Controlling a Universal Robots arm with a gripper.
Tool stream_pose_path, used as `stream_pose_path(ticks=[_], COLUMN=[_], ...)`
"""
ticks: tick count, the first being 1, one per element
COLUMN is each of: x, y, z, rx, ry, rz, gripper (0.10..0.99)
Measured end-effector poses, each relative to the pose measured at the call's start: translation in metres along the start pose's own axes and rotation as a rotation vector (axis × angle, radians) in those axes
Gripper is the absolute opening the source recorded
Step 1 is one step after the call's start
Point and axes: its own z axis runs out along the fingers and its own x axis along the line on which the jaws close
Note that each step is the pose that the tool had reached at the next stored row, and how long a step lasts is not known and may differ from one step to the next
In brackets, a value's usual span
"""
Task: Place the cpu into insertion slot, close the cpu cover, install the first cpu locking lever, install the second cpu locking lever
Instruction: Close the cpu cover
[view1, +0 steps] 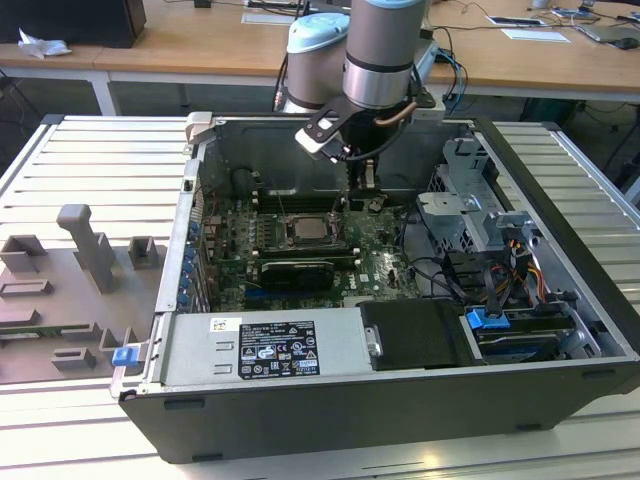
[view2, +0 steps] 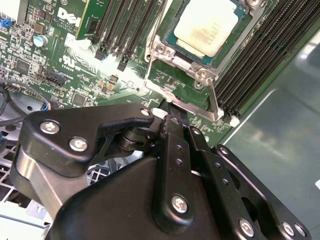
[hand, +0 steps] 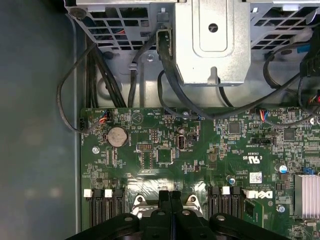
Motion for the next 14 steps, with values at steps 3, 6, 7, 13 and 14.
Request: stream_pose_path(ticks=[3, 6, 7, 13, 14], x=[0.0000, 0.0000, 0.0000, -0.0001, -0.0001], y=[-0.0014, -0.0025, -0.0027, -0.0075, -0.0085], z=[0.0000, 0.0000, 0.0000, -0.0001, -0.0001], rx=[0.000, 0.000, 0.000, 0.000, 0.000], ry=[0.0000, 0.0000, 0.0000, 0.0000, 0.0001], rz=[0.000, 0.000, 0.000, 0.000, 0.000], gripper=[0.106, 0.106, 0.106, 0.106, 0.106])
